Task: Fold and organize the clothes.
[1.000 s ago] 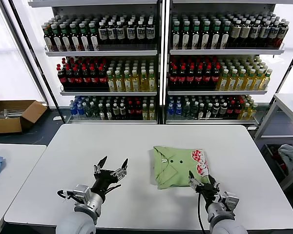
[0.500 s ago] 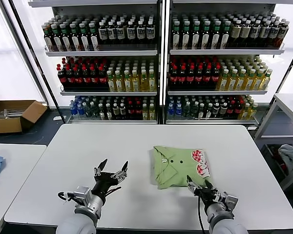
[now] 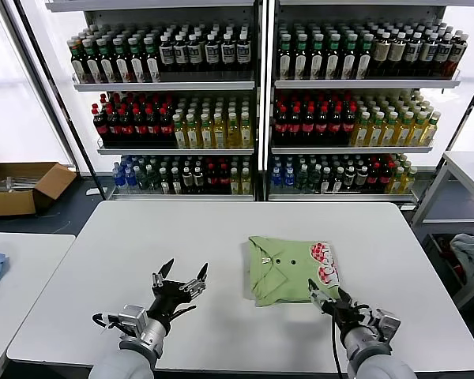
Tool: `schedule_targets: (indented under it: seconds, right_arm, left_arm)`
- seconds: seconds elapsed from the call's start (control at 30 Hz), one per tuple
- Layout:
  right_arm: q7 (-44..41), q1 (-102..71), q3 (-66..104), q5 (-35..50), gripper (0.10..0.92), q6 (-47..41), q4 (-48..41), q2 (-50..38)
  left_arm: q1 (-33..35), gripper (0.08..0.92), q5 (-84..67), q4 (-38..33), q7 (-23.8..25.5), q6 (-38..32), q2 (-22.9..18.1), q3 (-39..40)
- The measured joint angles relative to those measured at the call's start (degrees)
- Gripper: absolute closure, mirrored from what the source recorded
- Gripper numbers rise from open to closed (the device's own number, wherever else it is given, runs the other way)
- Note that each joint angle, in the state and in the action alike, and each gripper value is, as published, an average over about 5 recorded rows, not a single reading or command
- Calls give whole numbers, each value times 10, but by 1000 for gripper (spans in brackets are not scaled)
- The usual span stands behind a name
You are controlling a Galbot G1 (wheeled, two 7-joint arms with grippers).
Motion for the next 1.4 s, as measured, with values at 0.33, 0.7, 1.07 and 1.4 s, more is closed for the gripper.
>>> schedule_targets:
  seconds: [0.33, 0.7, 1.07, 1.4]
  right_arm:
    - [-20, -31, 64, -134, 203, -2, 64, -33]
    - [-27, -40, 92, -222, 203, -7, 78, -34]
    - [-42, -39, 97, -268, 203, 2, 76, -14]
    - [-49, -40, 95, -296, 203, 12, 78, 2]
  left_arm:
    - [-12, 177, -2, 0, 3, -19, 0, -9]
    - [-23, 177, 2, 9, -9, -35, -4, -7]
    - [-32, 177, 4, 14, -13, -47, -4, -5]
    - [-33, 177, 16, 14, -8, -47, 2, -6]
